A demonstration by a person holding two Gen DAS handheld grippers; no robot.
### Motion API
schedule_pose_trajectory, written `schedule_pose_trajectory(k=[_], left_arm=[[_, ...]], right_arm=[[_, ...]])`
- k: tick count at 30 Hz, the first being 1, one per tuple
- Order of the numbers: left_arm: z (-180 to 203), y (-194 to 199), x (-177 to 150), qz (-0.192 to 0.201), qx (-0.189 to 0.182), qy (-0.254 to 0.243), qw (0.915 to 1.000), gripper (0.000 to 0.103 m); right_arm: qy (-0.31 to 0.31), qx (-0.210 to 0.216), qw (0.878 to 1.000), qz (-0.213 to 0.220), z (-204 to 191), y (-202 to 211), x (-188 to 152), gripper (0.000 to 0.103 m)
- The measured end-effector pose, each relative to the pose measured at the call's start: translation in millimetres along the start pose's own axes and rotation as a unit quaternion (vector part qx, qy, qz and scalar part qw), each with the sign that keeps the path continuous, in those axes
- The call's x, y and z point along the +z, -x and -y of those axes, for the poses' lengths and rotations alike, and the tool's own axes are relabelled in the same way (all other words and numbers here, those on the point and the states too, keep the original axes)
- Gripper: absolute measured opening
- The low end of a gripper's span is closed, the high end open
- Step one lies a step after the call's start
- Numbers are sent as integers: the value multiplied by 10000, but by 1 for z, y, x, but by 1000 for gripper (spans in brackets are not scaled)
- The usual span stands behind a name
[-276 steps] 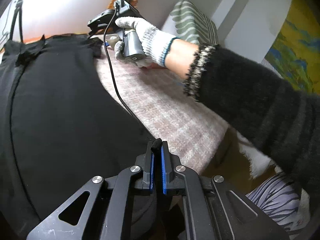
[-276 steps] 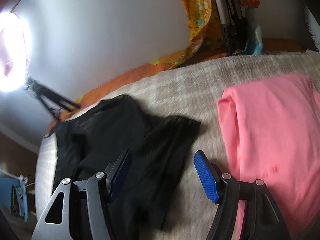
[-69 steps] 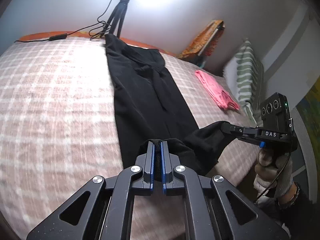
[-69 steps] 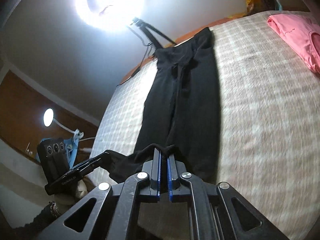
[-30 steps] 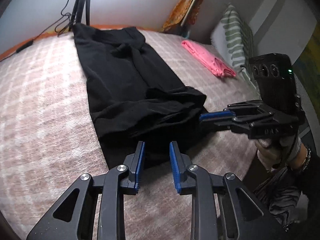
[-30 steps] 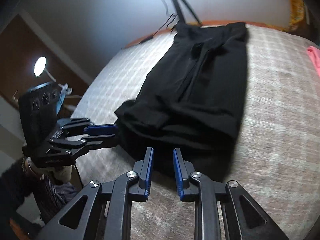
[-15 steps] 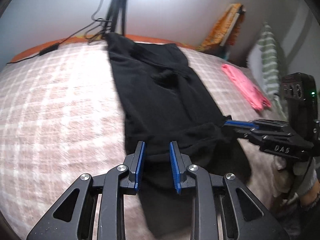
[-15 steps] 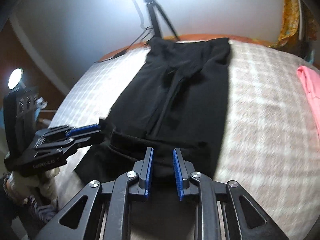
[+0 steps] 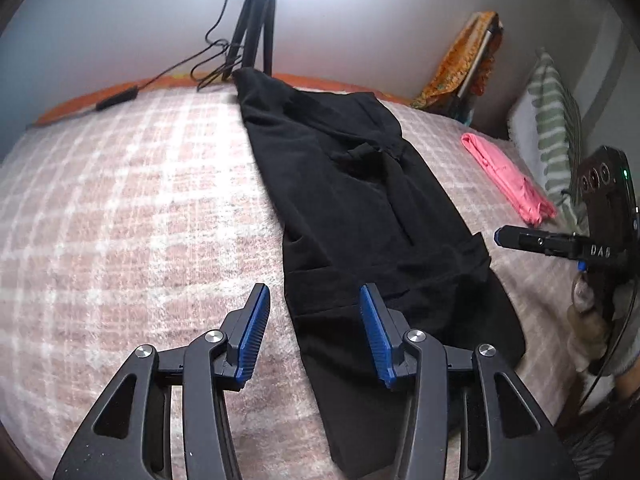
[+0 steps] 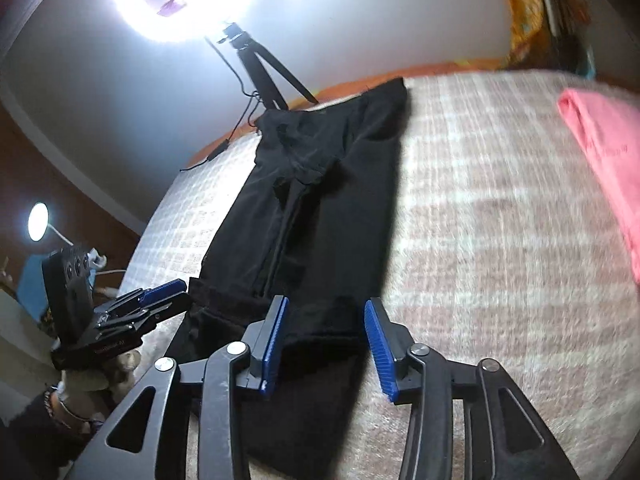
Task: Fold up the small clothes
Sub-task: 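Open both tools and release the folded hem onto the shirt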
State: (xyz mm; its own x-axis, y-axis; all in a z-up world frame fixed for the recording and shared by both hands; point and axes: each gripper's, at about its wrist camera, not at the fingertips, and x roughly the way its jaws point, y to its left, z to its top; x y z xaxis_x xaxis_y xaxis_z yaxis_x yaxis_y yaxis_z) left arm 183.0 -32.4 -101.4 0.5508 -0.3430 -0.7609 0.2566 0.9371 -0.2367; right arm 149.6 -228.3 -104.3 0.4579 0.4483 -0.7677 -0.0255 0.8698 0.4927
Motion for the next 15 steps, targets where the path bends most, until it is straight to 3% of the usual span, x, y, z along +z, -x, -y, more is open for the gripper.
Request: schedule_pose_trajectory(k=[6,9,11,14,15], left_arm=[[6,-6,3,-9,-22,-78,10000,42],[7,-9,3,-39,-55,-110,9999,26],[5,-10,4,-33,-47,-85,9999,10],[0,-4,7,93,-39,97,9999,4],[-3,1,9,212,-5,159,9996,4]], right_arm=[[-115,146,9997,-131,1,-12,3,43],[-85,124,9996,-221,-2,-18,2,41],[-67,123,9996,-254,-4,-21,2,30],[36,42,9998,-206,-9,-19,2,4],[80,2,9999,-129,-11,-17,3,3]])
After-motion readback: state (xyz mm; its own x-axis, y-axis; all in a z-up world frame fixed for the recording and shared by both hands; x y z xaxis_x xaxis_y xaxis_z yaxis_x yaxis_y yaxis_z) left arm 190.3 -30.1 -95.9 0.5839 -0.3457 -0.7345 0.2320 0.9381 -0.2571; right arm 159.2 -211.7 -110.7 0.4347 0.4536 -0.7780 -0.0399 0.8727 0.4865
